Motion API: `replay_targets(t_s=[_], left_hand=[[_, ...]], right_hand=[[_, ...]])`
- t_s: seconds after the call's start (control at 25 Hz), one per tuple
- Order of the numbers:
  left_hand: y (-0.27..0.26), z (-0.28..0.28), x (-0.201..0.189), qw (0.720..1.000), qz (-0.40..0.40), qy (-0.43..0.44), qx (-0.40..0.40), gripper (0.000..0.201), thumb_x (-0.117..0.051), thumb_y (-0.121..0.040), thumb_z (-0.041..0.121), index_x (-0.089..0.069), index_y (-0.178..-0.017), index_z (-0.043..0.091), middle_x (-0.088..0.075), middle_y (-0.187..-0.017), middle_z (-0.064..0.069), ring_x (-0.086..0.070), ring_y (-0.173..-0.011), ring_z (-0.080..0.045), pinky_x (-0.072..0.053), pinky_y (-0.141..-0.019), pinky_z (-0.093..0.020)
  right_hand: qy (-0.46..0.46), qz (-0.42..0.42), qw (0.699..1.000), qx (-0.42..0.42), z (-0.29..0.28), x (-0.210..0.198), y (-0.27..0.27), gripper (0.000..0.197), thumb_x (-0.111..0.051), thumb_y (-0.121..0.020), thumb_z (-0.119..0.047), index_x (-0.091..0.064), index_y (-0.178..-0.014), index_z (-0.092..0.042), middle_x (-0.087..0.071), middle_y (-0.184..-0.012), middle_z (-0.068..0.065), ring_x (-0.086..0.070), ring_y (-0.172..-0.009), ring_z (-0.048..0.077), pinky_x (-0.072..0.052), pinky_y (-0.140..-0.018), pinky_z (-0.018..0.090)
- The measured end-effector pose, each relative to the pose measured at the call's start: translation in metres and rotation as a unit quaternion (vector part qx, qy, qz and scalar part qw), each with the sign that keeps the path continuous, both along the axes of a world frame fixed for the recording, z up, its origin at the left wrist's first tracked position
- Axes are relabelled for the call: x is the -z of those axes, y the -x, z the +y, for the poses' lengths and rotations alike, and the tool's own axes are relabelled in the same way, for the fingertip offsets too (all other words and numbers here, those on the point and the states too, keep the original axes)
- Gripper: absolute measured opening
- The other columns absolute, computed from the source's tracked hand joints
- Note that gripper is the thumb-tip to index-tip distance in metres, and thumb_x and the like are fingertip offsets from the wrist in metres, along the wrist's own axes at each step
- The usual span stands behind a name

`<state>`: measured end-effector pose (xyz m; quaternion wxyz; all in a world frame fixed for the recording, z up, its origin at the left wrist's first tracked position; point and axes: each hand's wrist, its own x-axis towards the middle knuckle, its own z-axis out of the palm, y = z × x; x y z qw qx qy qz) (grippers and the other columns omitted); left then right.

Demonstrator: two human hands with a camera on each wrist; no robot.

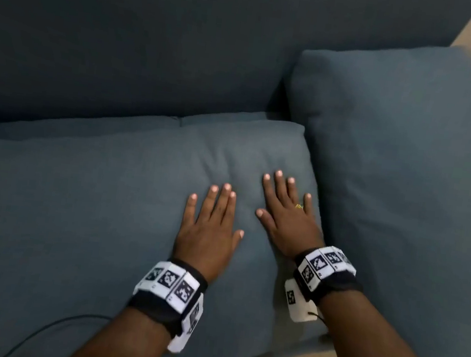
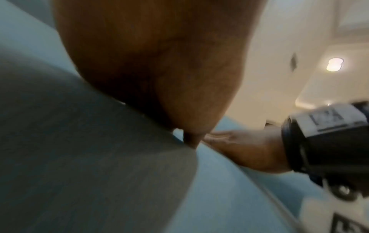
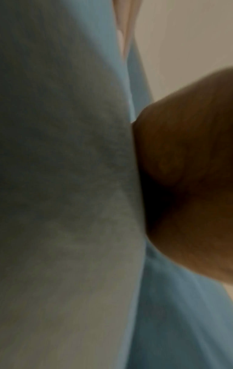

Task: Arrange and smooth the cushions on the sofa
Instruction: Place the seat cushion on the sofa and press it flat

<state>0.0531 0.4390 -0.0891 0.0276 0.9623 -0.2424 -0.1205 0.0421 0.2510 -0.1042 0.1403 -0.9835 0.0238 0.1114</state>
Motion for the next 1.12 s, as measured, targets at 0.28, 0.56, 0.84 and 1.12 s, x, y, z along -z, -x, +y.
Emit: replay_targets(t_s=[0.28, 0.56, 0.84, 1.12], left_hand=[[0.019, -0.055, -0.003, 1.0, 0.005, 0.003, 0.018, 0.087, -0.045, -0.1, 0.055, -0.007, -0.161, 0.007, 0.007, -0.168, -0.012, -0.001, -0.157, -0.027, -0.001, -0.124, -0.053], [0.06, -0.022, -0.003, 0.999, -0.028, -0.003, 0.02, 0.082, -0.046, -0.102, 0.052, -0.009, -0.161, 0.009, 0.003, -0.169, -0.009, -0.008, -0.156, -0.027, -0.014, -0.123, -0.06], [0.071, 0.012, 0.011, 0.999, -0.047, -0.014, -0.007, 0.075, -0.044, -0.105, 0.045, -0.012, -0.161, 0.008, -0.001, -0.169, -0.009, -0.009, -0.156, -0.026, -0.005, -0.123, -0.055], [0.096, 0.137, 0.003, 0.99, -0.092, 0.022, -0.107, 0.068, -0.037, -0.106, 0.039, -0.012, -0.16, 0.006, -0.001, -0.17, -0.009, -0.007, -0.156, -0.027, -0.005, -0.123, -0.057]], right_hand=[[-0.086, 0.005, 0.994, 0.06, -0.045, 0.016, 0.03, 0.079, -0.028, -0.096, -0.06, -0.001, -0.162, -0.026, 0.006, -0.17, 0.002, 0.004, -0.156, 0.02, -0.027, -0.119, 0.058], [-0.073, -0.021, 0.995, 0.069, -0.016, 0.022, 0.084, 0.076, -0.024, -0.1, -0.056, 0.01, -0.161, -0.027, 0.021, -0.167, -0.005, 0.019, -0.154, 0.02, -0.01, -0.125, 0.058], [-0.006, -0.065, 0.997, 0.032, 0.037, 0.008, 0.088, 0.072, -0.029, -0.102, -0.047, -0.007, -0.163, -0.016, 0.001, -0.169, 0.008, -0.001, -0.157, 0.031, -0.016, -0.12, 0.066], [0.015, -0.106, 0.993, -0.056, 0.136, -0.006, 0.092, 0.065, -0.033, -0.103, -0.041, -0.019, -0.162, -0.017, -0.009, -0.169, 0.002, -0.014, -0.156, 0.03, -0.022, -0.118, 0.065]])
